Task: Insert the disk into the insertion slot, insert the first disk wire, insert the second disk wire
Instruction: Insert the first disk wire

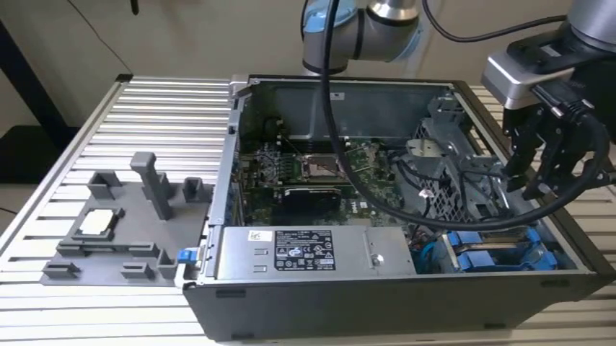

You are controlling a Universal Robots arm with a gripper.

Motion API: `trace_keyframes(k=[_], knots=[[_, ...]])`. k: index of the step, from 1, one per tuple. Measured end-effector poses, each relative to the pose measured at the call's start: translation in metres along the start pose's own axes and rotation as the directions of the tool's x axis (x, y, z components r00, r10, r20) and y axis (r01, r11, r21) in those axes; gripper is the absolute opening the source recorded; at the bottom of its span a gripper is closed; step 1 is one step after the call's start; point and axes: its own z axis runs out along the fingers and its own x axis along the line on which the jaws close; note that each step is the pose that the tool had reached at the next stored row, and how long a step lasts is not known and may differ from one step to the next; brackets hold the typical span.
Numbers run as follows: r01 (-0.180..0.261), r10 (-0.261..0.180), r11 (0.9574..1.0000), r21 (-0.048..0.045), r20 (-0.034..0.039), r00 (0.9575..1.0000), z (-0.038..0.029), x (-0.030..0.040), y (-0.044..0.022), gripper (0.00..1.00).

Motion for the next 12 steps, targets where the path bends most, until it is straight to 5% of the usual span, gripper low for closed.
trace_keyframes(k=[7,12], knots=[[0.002,-0.002,0.9998,0.0203,-0.0022,1.0000,0.0037,-0.0036,0.0036,0.41],[0.002,-0.002,0.9998,0.0218,-0.0024,1.0000,0.0040,-0.0045,0.0041,0.41]])
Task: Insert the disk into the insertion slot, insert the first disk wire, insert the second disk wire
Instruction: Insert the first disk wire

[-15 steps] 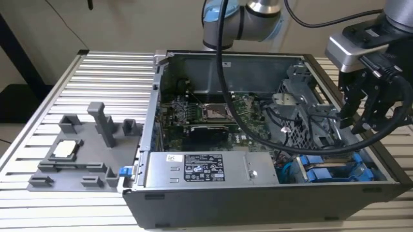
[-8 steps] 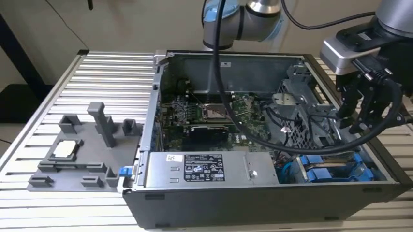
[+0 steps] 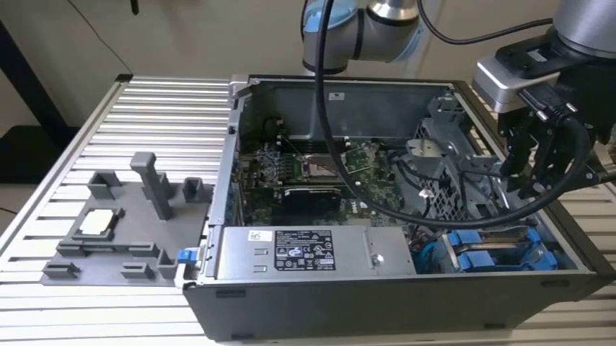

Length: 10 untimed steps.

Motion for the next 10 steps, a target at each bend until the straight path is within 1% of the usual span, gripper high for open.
trace_keyframes(k=[3,4,6,7,8,10], knots=[[0.000,0.000,1.0000,0.0000,0.0000,1.0000,0.0000,0.0000,0.0000,0.41],[0.000,0.000,1.0000,0.0001,0.0000,1.0000,0.0000,0.0000,0.0000,0.39],[0.000,0.000,1.0000,0.0000,0.0000,1.0000,0.0000,0.0000,0.0000,0.25],[0.000,0.000,1.0000,0.0000,0.0000,1.0000,0.0000,0.0000,0.0000,0.25],[0.000,0.000,1.0000,0.0000,0.0000,1.0000,0.0000,0.0000,0.0000,0.20],[0.000,0.000,1.0000,0.0001,0.0000,1.0000,0.0000,0.0000,0.0000,0.19]])
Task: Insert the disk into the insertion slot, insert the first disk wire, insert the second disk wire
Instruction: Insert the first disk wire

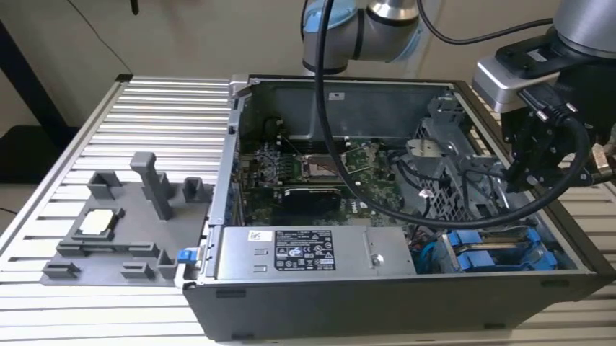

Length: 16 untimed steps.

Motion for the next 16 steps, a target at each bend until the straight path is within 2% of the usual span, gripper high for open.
trace_keyframes(k=[4,5,6,9,13,16], knots=[[0.000,0.000,1.0000,-0.0005,0.0000,1.0000,0.0000,0.0000,-0.0002,0.19],[0.000,0.000,1.0000,-0.0030,-0.0001,1.0000,0.0001,0.0001,-0.0008,0.19],[-0.001,0.001,0.9999,-0.0121,-0.0012,1.0000,0.0005,0.0002,-0.0021,0.19],[-0.002,0.002,0.9983,-0.0588,-0.0050,1.0000,0.0021,0.0012,-0.0091,0.19],[-0.005,0.005,0.9935,-0.1135,-0.0023,1.0000,0.0049,0.0026,-0.0195,0.19],[-0.007,0.008,0.9883,-0.1524,0.0011,1.0000,0.0070,0.0039,-0.0275,0.19]])
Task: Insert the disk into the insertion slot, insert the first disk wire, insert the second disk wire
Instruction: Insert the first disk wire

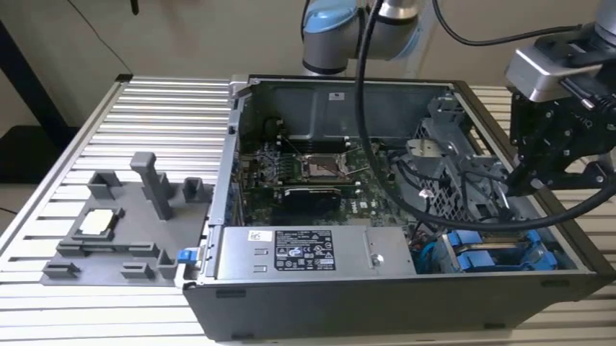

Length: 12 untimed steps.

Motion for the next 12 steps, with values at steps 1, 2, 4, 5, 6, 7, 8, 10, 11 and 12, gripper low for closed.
trace_keyframes(k=[1,2,4,5,6,7,8,10,11,12], knots=[[-0.001,0.001,0.9999,-0.0125,0.0014,1.0000,0.0003,0.0005,-0.0029,0.19],[-0.001,0.001,0.9997,-0.0248,0.0027,1.0000,0.0006,0.0009,-0.0059,0.19],[-0.003,0.003,0.9988,-0.0482,0.0054,1.0000,0.0013,0.0019,-0.0119,0.19],[-0.003,0.004,0.9983,-0.0581,0.0065,1.0000,0.0016,0.0023,-0.0146,0.19],[-0.004,0.004,0.9979,-0.0653,0.0073,1.0000,0.0017,0.0026,-0.0164,0.19],[-0.004,0.004,0.9977,-0.0677,0.0075,1.0000,0.0018,0.0026,-0.0170,0.19],[-0.004,0.004,0.9977,-0.0681,0.0076,1.0000,0.0018,0.0026,-0.0169,0.19],[-0.004,0.005,0.9976,-0.0685,0.0078,1.0000,0.0019,0.0027,-0.0169,0.19],[-0.004,0.005,0.9976,-0.0685,0.0076,1.0000,0.0019,0.0033,-0.0169,0.19],[-0.005,0.006,0.9976,-0.0685,0.0074,1.0000,0.0021,0.0046,-0.0168,0.19]])
